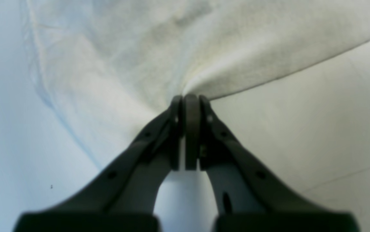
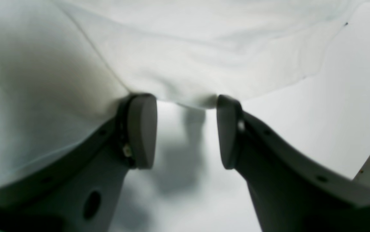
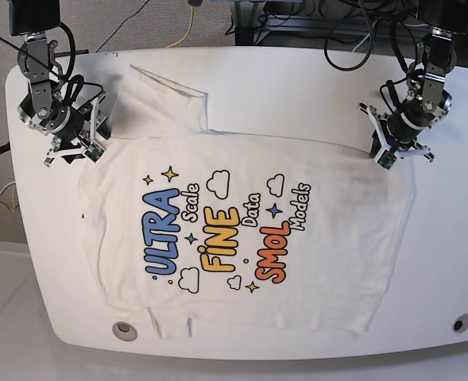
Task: Fold the T-shirt properly
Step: 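Grasp the shirt edge with the right gripper and pull it taut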
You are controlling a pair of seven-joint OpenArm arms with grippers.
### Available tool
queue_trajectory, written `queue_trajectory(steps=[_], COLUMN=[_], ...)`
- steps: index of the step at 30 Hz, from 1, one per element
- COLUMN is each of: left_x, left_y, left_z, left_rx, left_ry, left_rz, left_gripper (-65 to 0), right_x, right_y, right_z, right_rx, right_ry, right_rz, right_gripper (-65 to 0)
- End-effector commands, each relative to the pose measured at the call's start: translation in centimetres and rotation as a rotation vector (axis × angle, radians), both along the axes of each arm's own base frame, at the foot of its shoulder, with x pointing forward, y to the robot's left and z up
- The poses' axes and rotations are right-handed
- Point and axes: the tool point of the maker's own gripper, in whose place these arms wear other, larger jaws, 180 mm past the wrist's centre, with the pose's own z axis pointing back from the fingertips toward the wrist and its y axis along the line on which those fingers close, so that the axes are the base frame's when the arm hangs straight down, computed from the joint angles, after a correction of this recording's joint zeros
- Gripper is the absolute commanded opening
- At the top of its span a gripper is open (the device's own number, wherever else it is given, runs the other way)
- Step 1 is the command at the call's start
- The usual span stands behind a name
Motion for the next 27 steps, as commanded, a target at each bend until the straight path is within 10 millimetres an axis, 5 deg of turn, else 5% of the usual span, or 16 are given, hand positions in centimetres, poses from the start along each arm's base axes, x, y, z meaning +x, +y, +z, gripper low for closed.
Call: queue_trajectory(steps=[1,7,11,21,27], left_x=[-0.5,-0.5,-0.4,-0.7,-0.8], left_y=[1.0,1.1,1.0,0.4,0.4], left_z=[-0.4,-0.4,-0.2,-0.4,-0.5], left_rx=[0.050,0.051,0.046,0.032,0.033], left_ry=[0.038,0.043,0.036,0.036,0.036], left_rz=[0.001,0.002,-0.006,-0.020,-0.023], left_gripper=[-65.0,-65.0,-65.0,-65.0,-65.0], right_x=[-0.4,-1.2,-2.4,-2.4,-2.2], right_y=[-1.3,-0.6,-0.1,0.2,0.7], right_z=[-0.3,-1.2,-2.3,-2.8,-3.1], right_rx=[-0.057,-0.082,-0.146,-0.205,-0.210], right_ry=[0.029,0.066,0.115,0.104,0.095], right_rz=[0.015,0.082,0.179,0.196,0.194], right_gripper=[-35.9,-39.6,-48.9,-45.8,-53.9])
